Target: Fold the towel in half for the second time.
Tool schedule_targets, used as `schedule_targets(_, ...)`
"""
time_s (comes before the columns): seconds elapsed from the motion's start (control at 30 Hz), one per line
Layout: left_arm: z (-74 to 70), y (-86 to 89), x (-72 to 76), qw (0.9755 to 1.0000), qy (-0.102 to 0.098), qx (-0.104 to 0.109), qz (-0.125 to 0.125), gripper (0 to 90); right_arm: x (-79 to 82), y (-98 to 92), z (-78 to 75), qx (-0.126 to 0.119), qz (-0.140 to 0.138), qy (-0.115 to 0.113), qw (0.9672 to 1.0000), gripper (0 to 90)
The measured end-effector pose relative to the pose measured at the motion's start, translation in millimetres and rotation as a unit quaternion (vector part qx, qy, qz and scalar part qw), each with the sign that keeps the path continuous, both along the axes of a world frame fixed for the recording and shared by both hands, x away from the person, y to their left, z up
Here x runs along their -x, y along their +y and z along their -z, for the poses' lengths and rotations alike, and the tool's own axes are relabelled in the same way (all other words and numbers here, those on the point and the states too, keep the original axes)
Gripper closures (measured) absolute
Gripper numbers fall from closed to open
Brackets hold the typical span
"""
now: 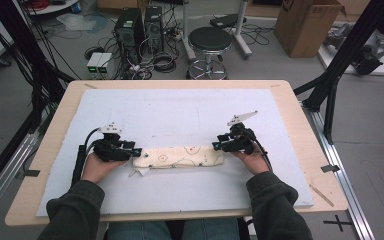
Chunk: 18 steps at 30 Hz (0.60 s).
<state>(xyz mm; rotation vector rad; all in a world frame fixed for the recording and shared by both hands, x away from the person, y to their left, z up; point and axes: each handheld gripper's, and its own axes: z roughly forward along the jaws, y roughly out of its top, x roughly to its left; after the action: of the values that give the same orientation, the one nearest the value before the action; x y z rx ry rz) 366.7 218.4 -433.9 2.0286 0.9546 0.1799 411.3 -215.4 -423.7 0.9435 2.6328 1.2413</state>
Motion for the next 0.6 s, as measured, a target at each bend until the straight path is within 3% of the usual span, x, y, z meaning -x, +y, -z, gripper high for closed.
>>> schedule_targets(0.1, 2.1, 0.0, -1.4, 0.9999, 0.009, -0.006, 0.002, 52.7, -2.0, -0.8, 3.1, -0.004, -0.004, 0.022, 0.9997, 54.8)
schedule_targets(0.17, 3.1, -0.3, -1.6, 0.9998, 0.014, -0.012, 0.005, 55.7, -3.4, -1.3, 6.3, 0.007, -0.003, 0.033, 0.9994, 56.4)
schedule_targets(0.47, 2.8, -2.8, -0.3, 0.9993, 0.014, -0.032, 0.012, 71.9, -2.1, 2.7, 8.5, 0.024, -0.023, 0.044, 0.9985, 78.4)
schedule_targets(0.6, -0.8, -5.9, 0.2, 0.9989, 0.006, -0.044, 0.013, 78.6, 0.6, 5.2, 5.6, 0.035, -0.027, 0.03, 0.9986, 81.3)
